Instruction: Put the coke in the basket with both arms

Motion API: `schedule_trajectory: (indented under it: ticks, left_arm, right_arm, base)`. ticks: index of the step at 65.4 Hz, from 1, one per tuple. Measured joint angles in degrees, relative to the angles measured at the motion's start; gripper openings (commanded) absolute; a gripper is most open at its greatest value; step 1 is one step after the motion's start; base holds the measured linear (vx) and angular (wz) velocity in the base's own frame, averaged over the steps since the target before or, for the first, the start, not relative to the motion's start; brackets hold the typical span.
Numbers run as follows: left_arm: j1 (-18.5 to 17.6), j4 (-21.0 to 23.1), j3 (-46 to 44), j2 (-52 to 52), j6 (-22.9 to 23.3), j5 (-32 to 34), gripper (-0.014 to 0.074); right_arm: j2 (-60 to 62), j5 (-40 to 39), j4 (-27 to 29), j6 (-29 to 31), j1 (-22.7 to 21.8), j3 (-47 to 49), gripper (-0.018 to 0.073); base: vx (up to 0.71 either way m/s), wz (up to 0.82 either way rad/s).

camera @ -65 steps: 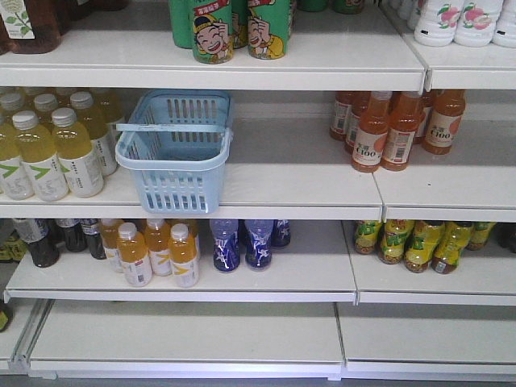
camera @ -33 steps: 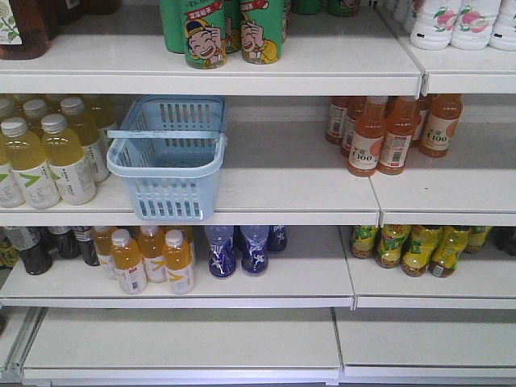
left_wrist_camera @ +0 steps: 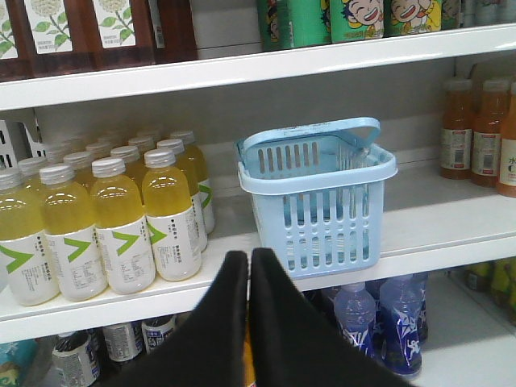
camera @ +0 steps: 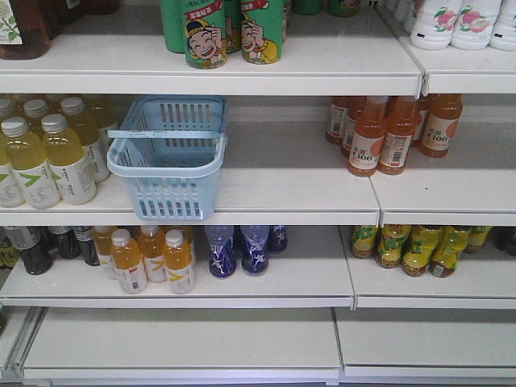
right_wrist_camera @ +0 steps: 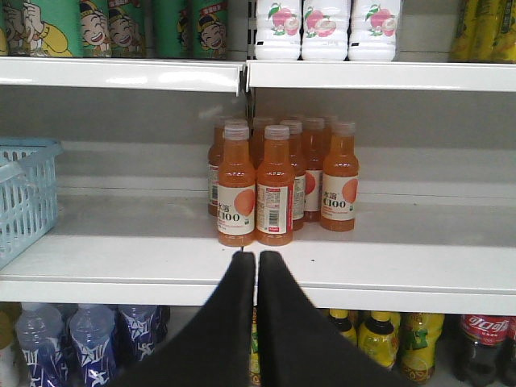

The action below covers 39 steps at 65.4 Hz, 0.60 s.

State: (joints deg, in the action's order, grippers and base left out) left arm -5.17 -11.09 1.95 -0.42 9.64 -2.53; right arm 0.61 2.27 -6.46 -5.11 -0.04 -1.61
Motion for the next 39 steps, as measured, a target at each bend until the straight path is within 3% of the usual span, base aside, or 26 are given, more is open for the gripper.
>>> schedule_trajectory:
  ticks: [39]
  left_arm:
    - [0.0,0.06,0.0,0.0,0.0,0.69,-0.0006]
  right_arm:
    - [0.0,0.0,0.0,0.0,0.0,0.0,-0.0005]
  base:
    - [0.0,0.0]
